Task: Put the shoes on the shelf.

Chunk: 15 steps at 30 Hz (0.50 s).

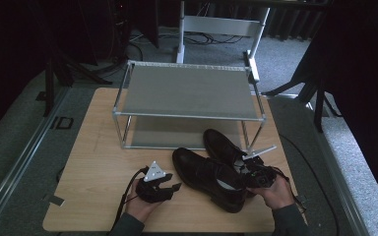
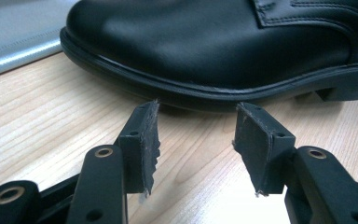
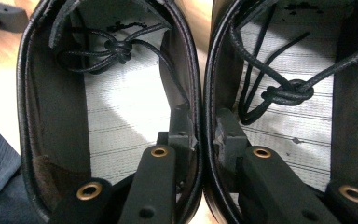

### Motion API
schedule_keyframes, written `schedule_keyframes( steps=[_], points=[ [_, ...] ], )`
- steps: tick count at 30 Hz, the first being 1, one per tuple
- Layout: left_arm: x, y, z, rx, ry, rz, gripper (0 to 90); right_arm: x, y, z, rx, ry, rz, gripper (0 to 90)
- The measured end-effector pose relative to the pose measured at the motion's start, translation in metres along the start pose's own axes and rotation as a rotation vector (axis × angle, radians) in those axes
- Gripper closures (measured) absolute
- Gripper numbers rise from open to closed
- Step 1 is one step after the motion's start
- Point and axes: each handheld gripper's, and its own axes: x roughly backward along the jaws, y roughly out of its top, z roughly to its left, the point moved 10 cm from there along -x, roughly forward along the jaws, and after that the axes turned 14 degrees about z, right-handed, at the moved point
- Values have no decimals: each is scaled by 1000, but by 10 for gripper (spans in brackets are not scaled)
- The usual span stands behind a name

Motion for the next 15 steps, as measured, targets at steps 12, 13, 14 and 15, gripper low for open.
schedule_keyframes(
  steps=[12, 13, 14, 15],
  points=[
    [2, 0, 3, 11, 7, -11, 499, 0, 31, -11, -56, 21, -55, 799],
    [2, 0, 3, 11, 7, -11, 499, -1, 33, -12, -60, 15, -56, 799],
    [2, 0, 4, 14, 7, -9, 499, -1, 35, -12, -63, 10, -60, 799],
    [2, 0, 4, 14, 7, -9, 499, -1, 38, -13, -67, 6, -64, 799]
  ],
)
